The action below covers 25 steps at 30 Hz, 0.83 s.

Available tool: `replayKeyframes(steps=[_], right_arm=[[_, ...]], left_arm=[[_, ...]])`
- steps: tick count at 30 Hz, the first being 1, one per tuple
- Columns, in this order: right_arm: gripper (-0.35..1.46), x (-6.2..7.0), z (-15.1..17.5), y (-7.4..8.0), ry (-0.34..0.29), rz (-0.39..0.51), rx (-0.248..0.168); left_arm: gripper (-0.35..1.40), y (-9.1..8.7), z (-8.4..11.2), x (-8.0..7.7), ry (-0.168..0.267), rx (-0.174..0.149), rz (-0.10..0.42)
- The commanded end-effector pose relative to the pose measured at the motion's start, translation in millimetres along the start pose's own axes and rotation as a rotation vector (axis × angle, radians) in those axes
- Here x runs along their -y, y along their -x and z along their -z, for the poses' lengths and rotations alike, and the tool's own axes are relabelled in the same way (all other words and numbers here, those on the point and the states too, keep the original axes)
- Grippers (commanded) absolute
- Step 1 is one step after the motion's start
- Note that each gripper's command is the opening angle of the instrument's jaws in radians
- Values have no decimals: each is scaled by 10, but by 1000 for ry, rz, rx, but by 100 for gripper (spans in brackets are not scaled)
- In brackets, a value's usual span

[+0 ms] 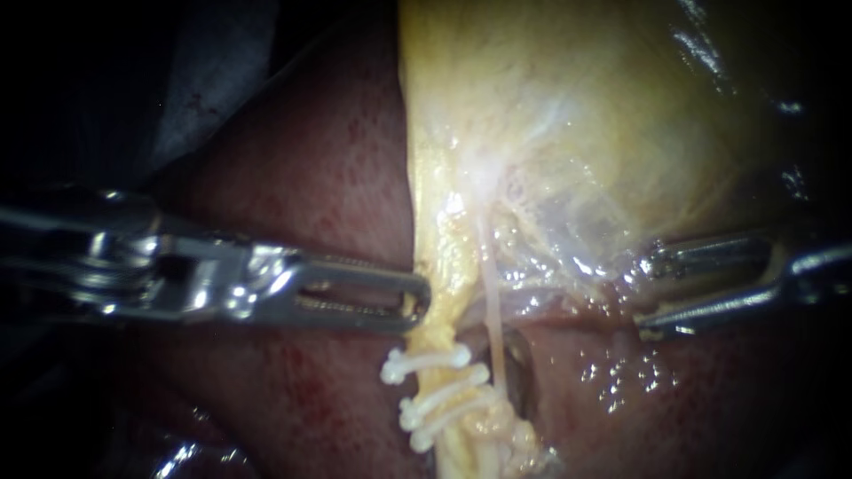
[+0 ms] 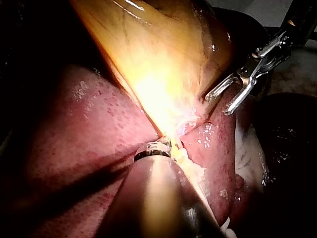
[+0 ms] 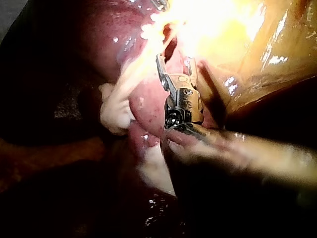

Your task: Going back third clip left tube

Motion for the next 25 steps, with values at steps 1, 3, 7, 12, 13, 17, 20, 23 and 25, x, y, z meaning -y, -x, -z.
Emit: replayKeyframes(steps=[1,3,7,12,13,17,20,23,25], right_arm=[[49,0,0,0,0,0,0],[49,0,0,0,0,0,0],[49,0,0,0,0,0,0],[49,0,0,0,0,0,0],[49,0,0,0,0,0,0],[49,0,1,0,0,0,0],[49,0,1,0,0,0,0],[49,0,2,0,0,0,1],[49,0,2,0,0,0,0]], left_arm=[[-35,0,-3,0,3,1,-1],[-35,1,-9,1,-4,1,1],[-35,0,-18,5,-15,-3,3],[-35,0,-20,10,-26,-6,5],[-35,-1,-20,11,-28,-4,6],[-35,-1,-19,12,-29,-5,6],[-35,-1,-18,12,-30,-6,6],[-35,-1,-18,12,-30,-6,6],[-35,-1,-18,12,-30,-6,6]])
